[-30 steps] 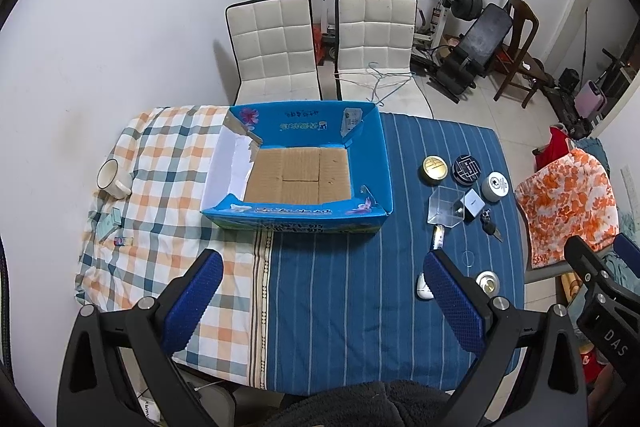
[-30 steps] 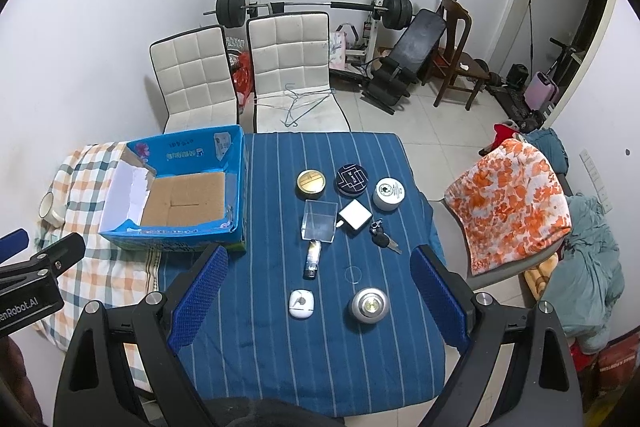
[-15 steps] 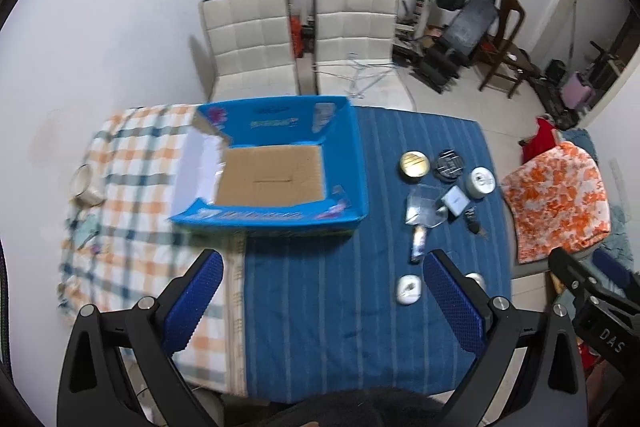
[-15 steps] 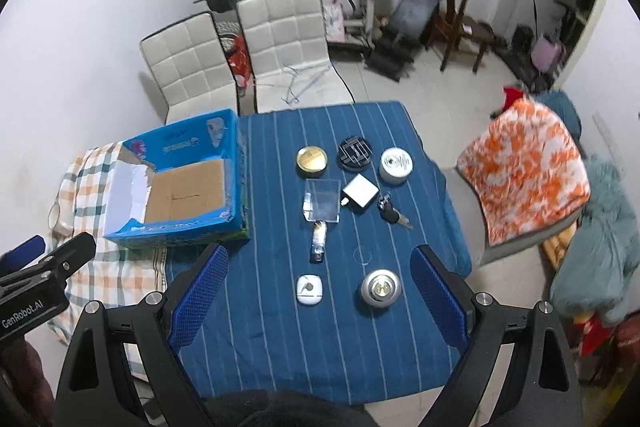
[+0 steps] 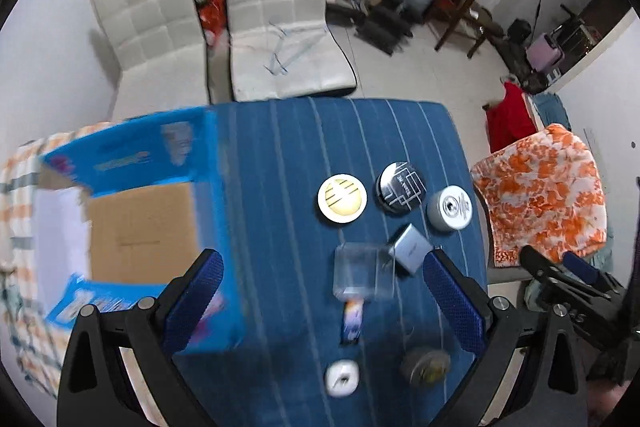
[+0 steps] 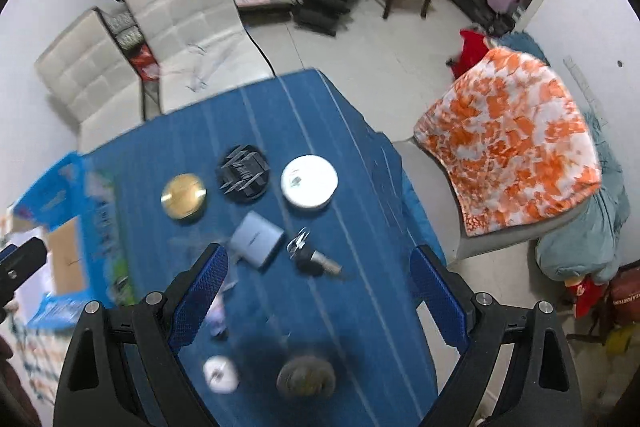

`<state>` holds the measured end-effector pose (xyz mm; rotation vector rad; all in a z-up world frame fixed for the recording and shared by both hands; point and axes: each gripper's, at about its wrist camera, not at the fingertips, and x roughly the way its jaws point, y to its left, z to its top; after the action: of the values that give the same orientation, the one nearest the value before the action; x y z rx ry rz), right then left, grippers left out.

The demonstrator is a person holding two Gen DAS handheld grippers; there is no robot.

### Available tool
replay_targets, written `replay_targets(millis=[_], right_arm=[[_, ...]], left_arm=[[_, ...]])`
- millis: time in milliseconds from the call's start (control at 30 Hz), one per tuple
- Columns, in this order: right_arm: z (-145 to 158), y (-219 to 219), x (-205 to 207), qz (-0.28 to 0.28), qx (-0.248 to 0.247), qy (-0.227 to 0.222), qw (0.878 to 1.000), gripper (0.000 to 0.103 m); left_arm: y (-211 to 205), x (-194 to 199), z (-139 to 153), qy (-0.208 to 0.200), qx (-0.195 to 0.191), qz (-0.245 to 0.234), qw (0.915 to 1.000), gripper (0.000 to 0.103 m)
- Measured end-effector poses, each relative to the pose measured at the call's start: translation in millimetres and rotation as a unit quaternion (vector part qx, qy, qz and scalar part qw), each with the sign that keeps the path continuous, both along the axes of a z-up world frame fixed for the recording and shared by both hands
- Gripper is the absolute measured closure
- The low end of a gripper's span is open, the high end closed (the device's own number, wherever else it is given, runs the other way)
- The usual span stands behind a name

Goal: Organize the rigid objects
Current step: 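Grasp the gold tin with the left tool while the right tool grasps the white cream jar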

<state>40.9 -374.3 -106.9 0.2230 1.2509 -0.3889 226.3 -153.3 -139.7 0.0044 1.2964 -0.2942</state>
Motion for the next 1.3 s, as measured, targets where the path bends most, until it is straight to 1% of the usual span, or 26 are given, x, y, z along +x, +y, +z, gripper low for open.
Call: replay_targets(millis=[33, 67, 133, 233, 333, 433, 500, 633, 667, 700, 733, 767, 833, 900, 1000, 1067, 1100, 1133, 1233, 1300], right_arm=[[-21, -11, 17, 0.001, 0.004, 0.010, 1.000, 0.008], [-40, -20, 32, 0.004, 0.008, 0.022, 1.000, 0.008], [-76, -34, 56, 0.010, 0.020, 0.043, 0.999, 0.008], [-122, -45, 79, 0.017, 0.034, 0.072, 0.997, 0.008], [-151, -52, 94, 0.019, 0.050, 0.090, 0.995, 0.008], [-167, -51, 104, 0.031, 0.047, 0.099, 0.993, 0.008], [-176, -52, 107, 0.041, 0.044, 0.108, 0.992, 0.008], [-196, -56, 115, 0.050, 0.051, 0.126, 0.990, 0.008], [-197, -57, 112, 0.050, 0.050, 0.129, 0.989, 0.008], [-199, -58, 113, 0.050, 0.048, 0.132, 0.989, 0.009], [-204, -60, 115, 0.049, 0.048, 0.135, 0.988, 0.010], [-204, -60, 114, 0.048, 0.052, 0.137, 0.988, 0.012], [-210, -63, 116, 0.042, 0.064, 0.142, 0.987, 0.020], [-216, -64, 116, 0.037, 0.067, 0.149, 0.986, 0.023], [-220, -61, 116, 0.034, 0.060, 0.151, 0.986, 0.023], [-221, -60, 115, 0.029, 0.062, 0.153, 0.986, 0.025], [-221, -58, 116, 0.027, 0.063, 0.153, 0.986, 0.029], [-219, -57, 116, 0.026, 0.063, 0.152, 0.986, 0.032], [-217, -54, 116, 0.026, 0.059, 0.153, 0.986, 0.032], [-215, -52, 114, 0.023, 0.056, 0.152, 0.987, 0.032]], left_arm=[[-8, 11, -13, 0.012, 0.002, -0.001, 0.9999, 0.000], [-17, 26, -32, 0.032, 0.011, -0.003, 0.9994, 0.000], [-29, 43, -57, 0.055, 0.022, -0.007, 0.9983, 0.000], [-49, 66, -102, 0.092, 0.054, -0.024, 0.9940, 0.000], [-60, 80, -138, 0.124, 0.082, -0.041, 0.9881, 0.000], [-65, 88, -163, 0.147, 0.092, -0.046, 0.9838, 0.000], [-68, 89, -172, 0.159, 0.096, -0.052, 0.9813, 0.000], [-72, 88, -188, 0.180, 0.104, -0.069, 0.9757, 0.001], [-71, 88, -192, 0.184, 0.108, -0.071, 0.9745, 0.014], [-70, 87, -195, 0.190, 0.103, -0.072, 0.9737, 0.037], [-69, 86, -198, 0.199, 0.099, -0.073, 0.9722, 0.039], [-68, 87, -196, 0.190, 0.103, -0.075, 0.9734, 0.041], [-67, 89, -196, 0.189, 0.106, -0.075, 0.9733, 0.040], [-68, 89, -195, 0.185, 0.112, -0.077, 0.9732, 0.040], [-74, 87, -194, 0.174, 0.125, -0.083, 0.9733, 0.040], [-72, 87, -190, 0.166, 0.121, -0.076, 0.9757, 0.040], [-75, 85, -188, 0.164, 0.120, -0.075, 0.9764, 0.040], [-79, 83, -193, 0.159, 0.118, -0.075, 0.9772, 0.041], [-78, 78, -186, 0.151, 0.116, -0.070, 0.9791, 0.041], [-80, 77, -178, 0.135, 0.122, -0.067, 0.9811, 0.041]])
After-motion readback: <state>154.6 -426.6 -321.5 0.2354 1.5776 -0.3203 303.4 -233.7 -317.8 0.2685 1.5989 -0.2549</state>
